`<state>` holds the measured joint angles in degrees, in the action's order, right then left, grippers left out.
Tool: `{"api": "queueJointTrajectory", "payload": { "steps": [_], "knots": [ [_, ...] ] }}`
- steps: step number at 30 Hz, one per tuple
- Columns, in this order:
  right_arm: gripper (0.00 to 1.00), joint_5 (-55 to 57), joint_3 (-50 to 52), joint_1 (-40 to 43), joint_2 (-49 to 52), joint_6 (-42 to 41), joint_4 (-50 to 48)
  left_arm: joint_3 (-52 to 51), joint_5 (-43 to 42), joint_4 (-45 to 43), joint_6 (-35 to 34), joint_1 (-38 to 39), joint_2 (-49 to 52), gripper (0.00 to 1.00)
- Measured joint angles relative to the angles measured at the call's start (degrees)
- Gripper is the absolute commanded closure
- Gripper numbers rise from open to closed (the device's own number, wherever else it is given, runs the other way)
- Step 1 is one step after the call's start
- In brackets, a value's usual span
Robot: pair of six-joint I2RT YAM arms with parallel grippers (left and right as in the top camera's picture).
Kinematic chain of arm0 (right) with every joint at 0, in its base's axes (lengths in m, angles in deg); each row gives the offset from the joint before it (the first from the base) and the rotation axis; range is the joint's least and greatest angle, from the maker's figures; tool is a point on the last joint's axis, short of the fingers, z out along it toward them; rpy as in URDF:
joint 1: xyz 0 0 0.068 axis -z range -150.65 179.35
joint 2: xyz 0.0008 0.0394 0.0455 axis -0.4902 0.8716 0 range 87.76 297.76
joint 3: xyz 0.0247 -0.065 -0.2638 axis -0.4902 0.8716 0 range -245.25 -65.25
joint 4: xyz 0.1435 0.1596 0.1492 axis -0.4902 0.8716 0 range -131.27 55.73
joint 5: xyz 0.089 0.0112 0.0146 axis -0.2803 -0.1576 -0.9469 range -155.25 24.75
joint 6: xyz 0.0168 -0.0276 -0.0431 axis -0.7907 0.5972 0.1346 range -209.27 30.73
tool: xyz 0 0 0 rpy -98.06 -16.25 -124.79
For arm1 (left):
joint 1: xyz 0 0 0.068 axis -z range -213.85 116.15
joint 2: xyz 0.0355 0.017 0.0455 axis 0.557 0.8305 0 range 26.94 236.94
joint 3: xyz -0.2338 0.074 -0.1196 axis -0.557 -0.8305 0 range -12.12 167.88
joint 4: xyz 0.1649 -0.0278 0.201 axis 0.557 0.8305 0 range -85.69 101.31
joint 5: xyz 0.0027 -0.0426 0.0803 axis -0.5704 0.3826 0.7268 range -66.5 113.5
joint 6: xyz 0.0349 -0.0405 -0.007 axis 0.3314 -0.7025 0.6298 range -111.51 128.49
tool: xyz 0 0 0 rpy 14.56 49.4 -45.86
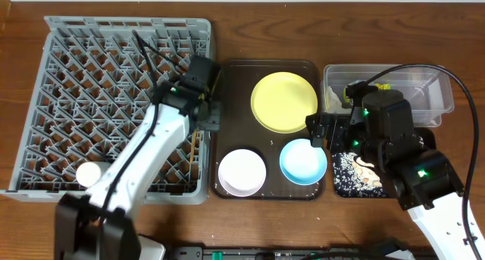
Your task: Sort waste into correct bins and load items into the dishwasher
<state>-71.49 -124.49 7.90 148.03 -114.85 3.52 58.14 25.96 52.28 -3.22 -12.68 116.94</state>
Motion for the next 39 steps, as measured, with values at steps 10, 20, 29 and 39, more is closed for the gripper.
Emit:
{"api": "queueJointTrajectory", "payload": {
  "steps": [10,20,29,39],
  "knots": [
    [0.01,0.02,0.0,0.0,0.0,0.0,0.57,1.42,-20.04,-4.31,-0.44,8.68,-3.8,0.51],
    [0.01,0.02,0.0,0.0,0.0,0.0,1.22,-0.5,-29.38,-10.1,-2.19,14.29,8.09,0.5],
    [0.01,0.02,0.0,0.0,0.0,0.0,1.25,-0.55,-35.23,-14.47,-3.32,14.78,17.4,0.59],
    [0.01,0.02,0.0,0.0,0.0,0.0,1.25,-0.55,-34.6,-14.75,-3.52,15.91,20.48,0.92]
  ]
}}
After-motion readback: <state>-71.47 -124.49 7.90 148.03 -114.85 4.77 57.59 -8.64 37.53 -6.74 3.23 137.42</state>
